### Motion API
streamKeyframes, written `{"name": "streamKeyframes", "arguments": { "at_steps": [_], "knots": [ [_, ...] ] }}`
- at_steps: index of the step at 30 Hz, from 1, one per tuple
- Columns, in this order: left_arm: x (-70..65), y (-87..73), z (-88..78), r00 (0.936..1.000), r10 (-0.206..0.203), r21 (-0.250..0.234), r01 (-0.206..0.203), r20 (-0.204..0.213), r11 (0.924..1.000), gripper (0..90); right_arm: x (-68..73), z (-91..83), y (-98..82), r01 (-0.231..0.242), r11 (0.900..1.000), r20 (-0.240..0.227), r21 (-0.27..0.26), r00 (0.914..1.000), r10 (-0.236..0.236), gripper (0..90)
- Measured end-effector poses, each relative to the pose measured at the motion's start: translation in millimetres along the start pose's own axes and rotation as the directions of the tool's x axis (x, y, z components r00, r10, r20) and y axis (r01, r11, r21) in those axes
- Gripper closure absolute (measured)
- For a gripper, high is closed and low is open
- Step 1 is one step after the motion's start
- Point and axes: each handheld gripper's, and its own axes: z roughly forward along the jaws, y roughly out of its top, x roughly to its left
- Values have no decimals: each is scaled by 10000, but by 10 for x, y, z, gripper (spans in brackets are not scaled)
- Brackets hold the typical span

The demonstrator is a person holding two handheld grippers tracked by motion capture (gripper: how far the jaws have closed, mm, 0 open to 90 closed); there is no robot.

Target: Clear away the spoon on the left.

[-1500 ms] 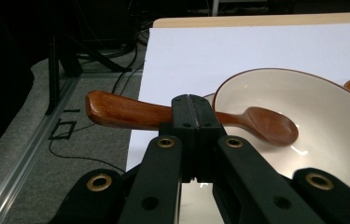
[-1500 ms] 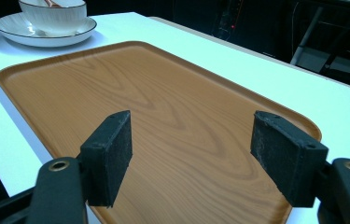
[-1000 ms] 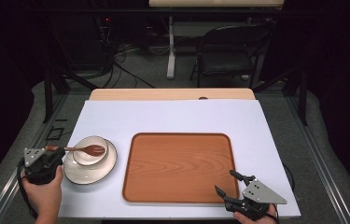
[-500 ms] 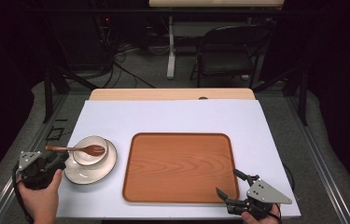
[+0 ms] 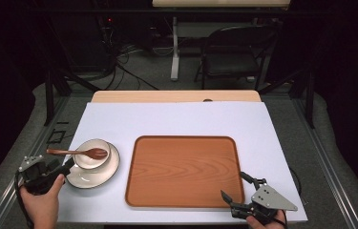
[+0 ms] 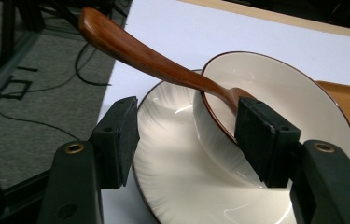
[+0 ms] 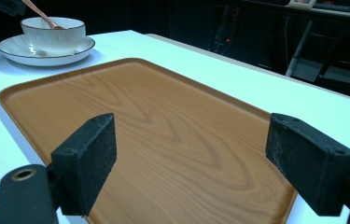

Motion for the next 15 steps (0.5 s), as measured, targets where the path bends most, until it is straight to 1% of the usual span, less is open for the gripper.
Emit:
{"name": "streamKeyframes", "arguments": {
  "at_steps": [3,5,7,8,9,10,12,13,15],
  "knots": [
    [8,3,51,9999,-108,-112,109,94,9999,410,-2,3,-4,6,10000,16,32,10000,-6,163],
    [12,16,83,9998,-208,-108,209,39,9997,411,-7,4,-8,-6,10000,31,49,10000,6,163],
    [10,31,114,9995,-300,-201,303,129,9993,411,-9,5,-9,-14,10000,36,70,10000,14,163],
    [10,31,114,9995,-300,-201,303,129,9993,411,-5,5,-10,-76,9999,17,85,10000,76,163],
    [-2,48,138,9996,-284,-253,286,60,9993,411,-6,6,-9,-27,10000,13,80,10000,27,163],
    [-2,53,156,9996,-265,-310,268,84,9992,411,-2,5,-9,-31,10000,6,80,10000,31,163],
    [-3,58,171,9995,-303,-319,305,53,9990,411,-1,5,-8,-12,10000,-6,65,10000,12,163],
    [-1,63,197,9992,-388,-418,392,108,9984,410,1,5,-8,-5,10000,-22,69,10000,6,163],
    [-7,70,226,9993,-374,-415,376,55,9984,408,0,5,-9,-8,10000,-49,81,10000,9,163]
  ]
}}
